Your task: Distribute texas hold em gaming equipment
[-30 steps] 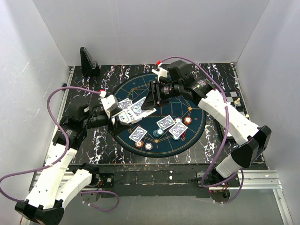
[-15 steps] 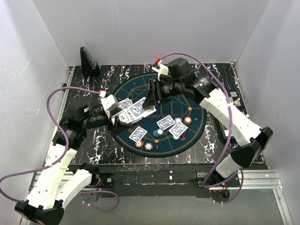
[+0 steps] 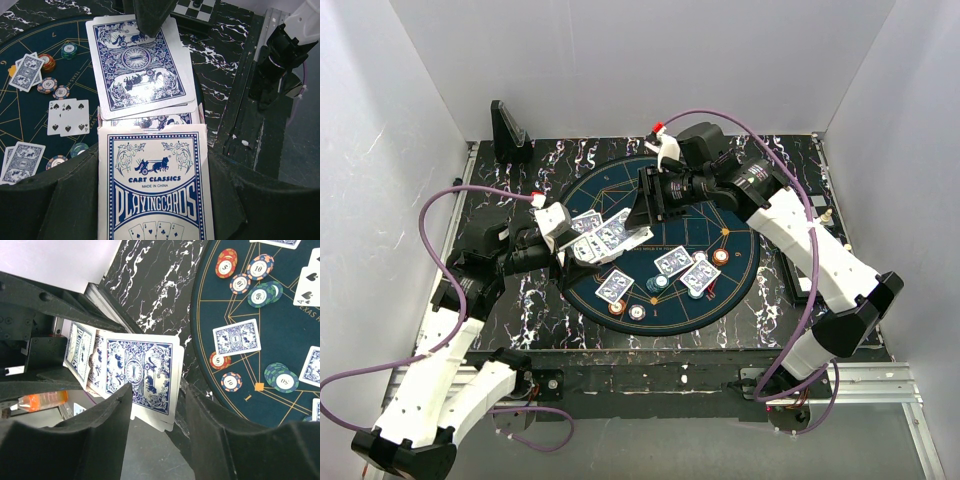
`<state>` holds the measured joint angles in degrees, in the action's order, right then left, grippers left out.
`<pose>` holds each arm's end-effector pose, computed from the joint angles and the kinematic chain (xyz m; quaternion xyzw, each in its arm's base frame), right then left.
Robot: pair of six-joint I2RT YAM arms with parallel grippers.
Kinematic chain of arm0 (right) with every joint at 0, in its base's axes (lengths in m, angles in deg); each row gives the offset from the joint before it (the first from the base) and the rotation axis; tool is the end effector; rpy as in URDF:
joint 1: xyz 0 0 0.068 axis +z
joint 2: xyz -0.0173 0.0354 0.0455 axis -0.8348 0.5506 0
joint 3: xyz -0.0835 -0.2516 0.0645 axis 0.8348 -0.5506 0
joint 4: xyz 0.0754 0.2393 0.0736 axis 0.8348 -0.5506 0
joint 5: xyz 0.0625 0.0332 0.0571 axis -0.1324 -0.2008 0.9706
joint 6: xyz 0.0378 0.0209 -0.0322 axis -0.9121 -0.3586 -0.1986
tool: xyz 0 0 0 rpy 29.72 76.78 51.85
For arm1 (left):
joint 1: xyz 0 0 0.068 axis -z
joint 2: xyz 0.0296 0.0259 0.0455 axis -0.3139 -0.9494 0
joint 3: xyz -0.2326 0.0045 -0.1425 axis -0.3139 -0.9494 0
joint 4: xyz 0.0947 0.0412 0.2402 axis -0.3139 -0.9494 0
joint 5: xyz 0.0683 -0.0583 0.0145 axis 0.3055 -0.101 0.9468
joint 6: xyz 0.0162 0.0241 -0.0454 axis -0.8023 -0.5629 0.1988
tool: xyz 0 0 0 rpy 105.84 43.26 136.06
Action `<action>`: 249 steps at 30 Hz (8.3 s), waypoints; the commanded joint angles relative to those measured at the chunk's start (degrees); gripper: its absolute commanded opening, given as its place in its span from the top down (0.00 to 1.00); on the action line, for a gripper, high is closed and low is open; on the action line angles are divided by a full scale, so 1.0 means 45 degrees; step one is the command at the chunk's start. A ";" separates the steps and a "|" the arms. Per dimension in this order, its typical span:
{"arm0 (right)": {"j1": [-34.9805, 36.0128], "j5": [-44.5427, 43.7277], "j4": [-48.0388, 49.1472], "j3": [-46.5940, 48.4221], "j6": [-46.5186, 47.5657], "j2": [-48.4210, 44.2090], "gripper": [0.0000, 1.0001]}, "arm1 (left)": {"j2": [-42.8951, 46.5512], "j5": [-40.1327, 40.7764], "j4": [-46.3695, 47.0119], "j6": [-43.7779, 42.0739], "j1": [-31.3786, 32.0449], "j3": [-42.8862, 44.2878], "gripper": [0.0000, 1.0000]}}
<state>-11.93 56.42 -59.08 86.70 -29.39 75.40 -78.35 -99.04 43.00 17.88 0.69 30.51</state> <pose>0.2245 0.2408 0.4373 -0.2141 0.8440 0.4100 0.2716 0.1383 -0.0752 0.3672 0.4207 0.6775 -0.3616 0.4829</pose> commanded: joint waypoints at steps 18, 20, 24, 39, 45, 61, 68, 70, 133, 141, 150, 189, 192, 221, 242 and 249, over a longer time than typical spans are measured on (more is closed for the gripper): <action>0.0524 0.0933 0.2003 -0.1033 -0.2237 -0.0386 0.59 | 0.0349 -0.0253 0.0324 0.0031 0.0039 0.0435 1.00; 0.0524 0.0737 0.1748 -0.0993 -0.2159 -0.0346 0.49 | 0.0349 -0.0234 0.0323 0.0012 0.0040 0.0435 1.00; 0.0524 0.0406 0.1903 -0.1422 -0.2237 -0.0813 0.36 | 0.0369 -0.0175 0.0226 -0.0086 0.0039 0.0416 1.00; 0.0934 0.0561 0.2841 -0.1619 -0.2765 -0.1167 0.36 | 0.0213 -0.0097 0.0206 -0.0223 0.0039 0.0357 1.00; 0.1304 0.0776 0.2958 -0.1579 -0.2882 -0.1069 0.38 | 0.0095 -0.0097 0.0187 -0.0261 0.0039 0.0435 1.00; 0.0759 0.0501 0.2488 -0.1931 -0.2901 -0.0972 0.39 | 0.0232 -0.0097 0.0128 -0.0242 0.0039 0.0454 1.00; 0.0758 0.1595 0.3330 -0.1561 -0.3409 -0.0055 0.36 | 0.0232 -0.0155 0.0128 -0.0262 0.0039 0.0493 1.00; 0.0855 0.1751 0.3329 -0.1618 -0.3507 0.0219 0.35 | 0.0193 -0.0136 0.0128 -0.0242 0.0040 0.0513 1.00; 0.0661 0.2026 0.3897 -0.2946 -0.3918 -0.0639 0.38 | 0.0232 -0.0195 0.0148 -0.0125 0.0039 0.0728 1.00; 0.0192 0.2006 0.3798 -0.3434 -0.3898 -0.1186 0.44 | 0.0290 -0.0195 0.0128 -0.0125 0.0039 0.0708 1.00; -0.0062 0.1928 0.3603 -0.3494 -0.3723 -0.1381 0.48 | 0.0290 -0.0195 0.0128 -0.0105 0.0039 0.0669 1.00; -0.0355 -0.0201 0.0654 -0.0251 -0.1418 -0.1147 0.67 | 0.0447 -0.0175 0.0128 0.0090 0.0040 0.0572 1.00; -0.0355 -0.0260 0.0712 -0.0115 -0.1320 -0.1167 0.72 | 0.0447 -0.0175 0.0128 0.0090 0.0040 0.0552 1.00; -0.2404 0.3181 0.4076 -0.0626 -0.3414 -0.2105 0.99 | 0.0466 -0.0097 -0.0086 -0.0066 0.0059 0.0552 1.00; -0.0768 -1.2690 0.0554 0.2775 0.5006 0.4864 0.99 | 0.0818 0.0079 -0.0614 -0.0027 0.0039 0.0864 1.00; 0.0444 -1.5904 0.1804 0.2816 0.6609 0.7268 0.99 | 0.0896 0.0020 -0.0711 0.0148 0.0039 0.0982 1.00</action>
<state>-11.73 -2.27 -56.11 97.58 -5.26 106.50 -75.40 -98.71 39.85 17.86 0.75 32.47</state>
